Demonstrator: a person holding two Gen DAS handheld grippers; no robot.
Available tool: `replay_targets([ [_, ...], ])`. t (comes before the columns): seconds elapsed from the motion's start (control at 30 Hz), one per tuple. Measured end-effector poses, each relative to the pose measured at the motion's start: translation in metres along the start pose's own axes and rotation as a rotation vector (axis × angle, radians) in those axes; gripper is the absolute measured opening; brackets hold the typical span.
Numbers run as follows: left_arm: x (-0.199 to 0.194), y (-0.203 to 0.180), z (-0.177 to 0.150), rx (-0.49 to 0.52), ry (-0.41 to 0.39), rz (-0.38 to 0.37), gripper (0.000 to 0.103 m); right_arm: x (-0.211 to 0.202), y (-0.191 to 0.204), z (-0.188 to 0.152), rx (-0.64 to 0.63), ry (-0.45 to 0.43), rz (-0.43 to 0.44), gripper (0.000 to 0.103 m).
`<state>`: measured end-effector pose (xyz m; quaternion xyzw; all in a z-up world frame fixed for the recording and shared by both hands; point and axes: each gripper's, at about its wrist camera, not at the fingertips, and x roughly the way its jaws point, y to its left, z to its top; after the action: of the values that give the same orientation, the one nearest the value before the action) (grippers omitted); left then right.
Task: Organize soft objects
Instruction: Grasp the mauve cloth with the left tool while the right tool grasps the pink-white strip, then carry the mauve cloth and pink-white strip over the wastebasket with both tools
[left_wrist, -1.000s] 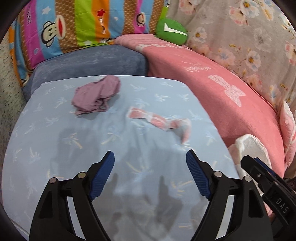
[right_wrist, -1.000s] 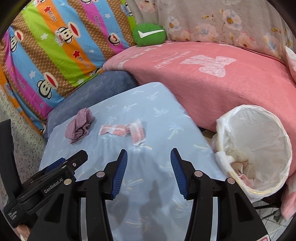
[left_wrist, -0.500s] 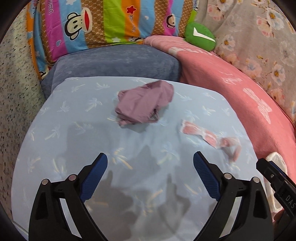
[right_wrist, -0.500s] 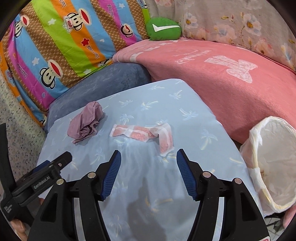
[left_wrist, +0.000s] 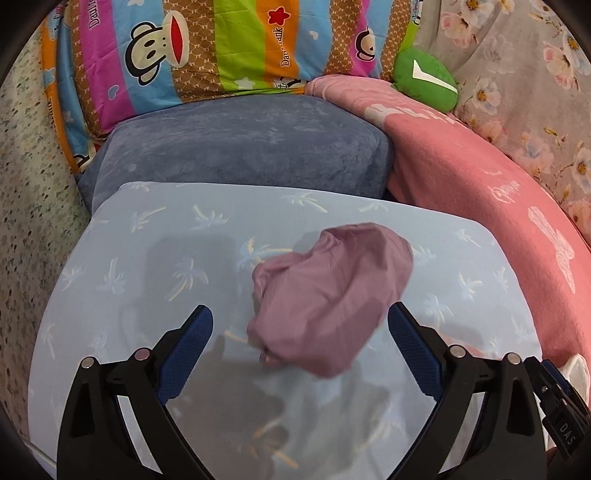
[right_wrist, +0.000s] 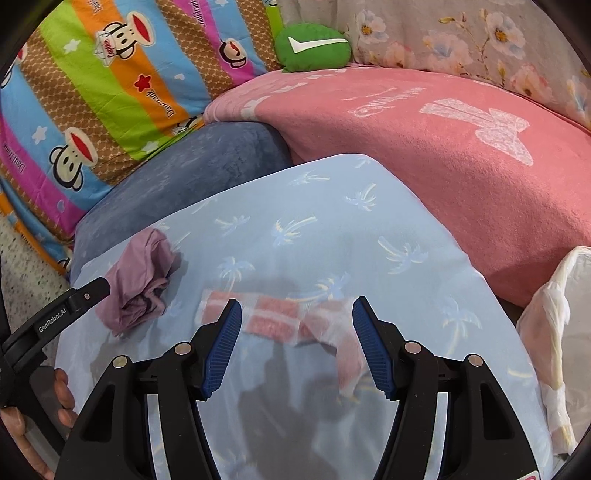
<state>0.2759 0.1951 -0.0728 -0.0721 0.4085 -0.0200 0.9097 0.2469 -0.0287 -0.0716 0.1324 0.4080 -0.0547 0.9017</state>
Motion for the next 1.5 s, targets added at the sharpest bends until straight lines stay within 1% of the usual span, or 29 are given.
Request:
replay_targets([
  [0.13, 0.018, 0.000, 0.006, -0.007, 0.022, 0.001, 0.092, 0.016, -0.005, 0.004, 0.020, 0.011, -0.011, 0.061],
  [0.27, 0.028, -0.001, 0.007, -0.005, 0.035, -0.037, 0.091, 0.028, -0.008, -0.001, 0.034, 0.027, -0.016, 0.061],
  [0.33, 0.032, -0.002, 0.006, -0.010, 0.050, -0.072, 0.081, 0.032, -0.008, -0.005, 0.033, 0.034, -0.018, 0.061],
  [0.4, 0.038, -0.002, 0.004, -0.019, 0.081, -0.112, 0.062, 0.036, -0.009, -0.009, 0.037, 0.044, -0.017, 0.061],
  [0.43, 0.040, -0.002, 0.002, -0.027, 0.093, -0.123, 0.058, 0.038, -0.010, -0.011, 0.040, 0.052, -0.014, 0.061],
  [0.5, 0.043, -0.003, -0.001, -0.035, 0.103, -0.139, 0.043, 0.041, -0.012, -0.016, 0.046, 0.061, -0.013, 0.058],
  [0.53, 0.043, -0.003, -0.003, -0.038, 0.104, -0.142, 0.040, 0.042, -0.013, -0.018, 0.047, 0.066, -0.013, 0.057],
  [0.6, 0.040, -0.005, -0.005, -0.035, 0.100, -0.150, 0.022, 0.042, -0.014, -0.022, 0.041, 0.065, -0.021, 0.045],
  [0.63, 0.037, -0.006, -0.006, -0.032, 0.097, -0.152, 0.019, 0.041, -0.014, -0.023, 0.036, 0.067, -0.023, 0.042],
  [0.67, 0.035, -0.008, -0.007, -0.029, 0.095, -0.153, 0.013, 0.041, -0.014, -0.024, 0.035, 0.070, -0.020, 0.036],
  [0.7, 0.032, -0.010, -0.008, -0.024, 0.089, -0.157, 0.011, 0.040, -0.014, -0.025, 0.033, 0.076, -0.014, 0.025],
  [0.73, 0.029, -0.012, -0.009, -0.017, 0.084, -0.155, 0.010, 0.040, -0.014, -0.025, 0.034, 0.089, -0.004, 0.018],
  [0.77, 0.025, -0.014, -0.010, -0.010, 0.080, -0.153, 0.009, 0.039, -0.014, -0.027, 0.037, 0.095, 0.002, 0.014],
  [0.9, 0.006, -0.026, -0.019, 0.019, 0.066, -0.162, 0.007, 0.029, -0.013, -0.032, 0.038, 0.096, 0.012, 0.013],
  [1.07, -0.022, -0.037, -0.033, 0.037, 0.056, -0.189, 0.007, 0.004, -0.015, -0.041, 0.042, 0.088, 0.039, 0.013],
  [1.3, -0.061, -0.056, -0.060, 0.048, 0.054, -0.225, 0.007, -0.046, -0.025, -0.063, 0.046, 0.062, 0.071, 0.013],
  [1.5, -0.092, -0.076, -0.087, 0.075, 0.054, -0.253, 0.007, -0.090, -0.039, -0.080, 0.050, 0.030, 0.079, 0.013],
])
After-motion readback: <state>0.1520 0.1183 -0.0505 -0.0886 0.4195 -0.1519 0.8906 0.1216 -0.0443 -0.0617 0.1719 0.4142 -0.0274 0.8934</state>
